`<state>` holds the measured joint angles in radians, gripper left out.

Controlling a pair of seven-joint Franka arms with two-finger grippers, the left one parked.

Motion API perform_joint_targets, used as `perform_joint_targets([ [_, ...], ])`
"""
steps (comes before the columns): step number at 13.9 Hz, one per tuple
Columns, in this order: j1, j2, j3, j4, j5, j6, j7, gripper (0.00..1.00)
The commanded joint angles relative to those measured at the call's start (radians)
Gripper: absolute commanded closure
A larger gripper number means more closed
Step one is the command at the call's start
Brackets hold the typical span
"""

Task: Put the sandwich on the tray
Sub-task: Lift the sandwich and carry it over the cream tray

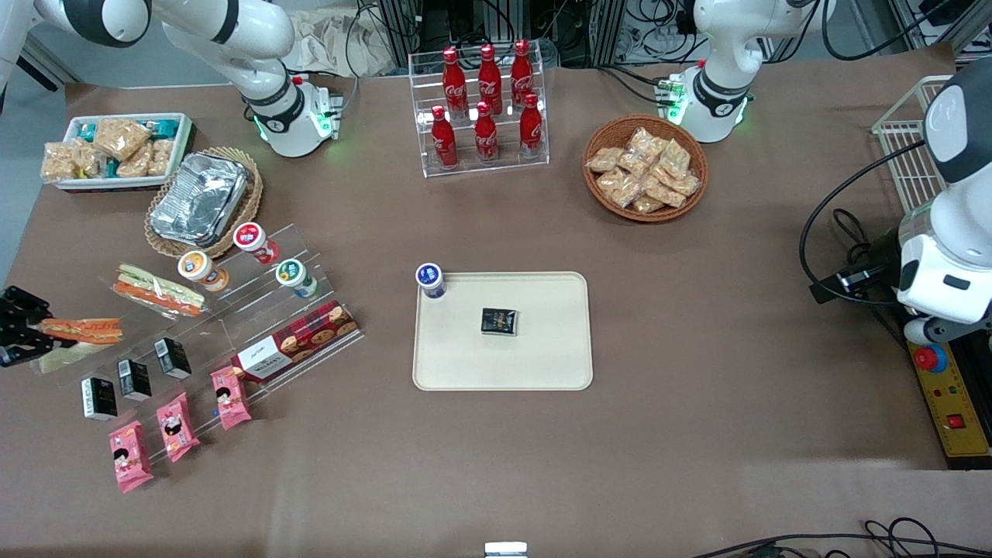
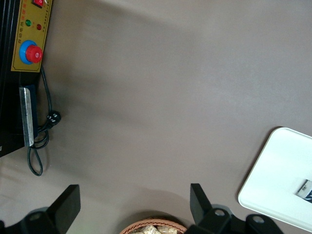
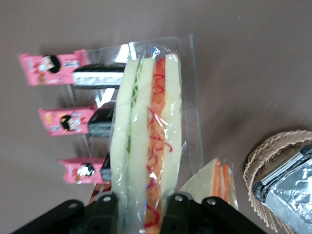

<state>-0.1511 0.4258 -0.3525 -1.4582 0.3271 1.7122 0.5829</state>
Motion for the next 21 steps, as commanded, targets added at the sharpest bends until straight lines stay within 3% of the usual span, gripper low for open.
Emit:
perform_joint_targets([
  [1, 0.01, -0.048, 0.001, 0.01, 0.027, -0.046, -0.063, 0.7],
  [9, 0.192, -0.088, 0.001, 0.098, 0.027, -0.089, -0.172, 0.7],
  [14, 0.497, -0.11, -0.003, 0.098, 0.018, -0.085, -0.241, 0.7],
  [19, 0.731, -0.046, -0.006, 0.096, -0.02, 0.042, -0.584, 0.7],
  [21, 0.804, -0.007, -0.006, 0.098, -0.113, 0.146, -0.771, 0.71],
])
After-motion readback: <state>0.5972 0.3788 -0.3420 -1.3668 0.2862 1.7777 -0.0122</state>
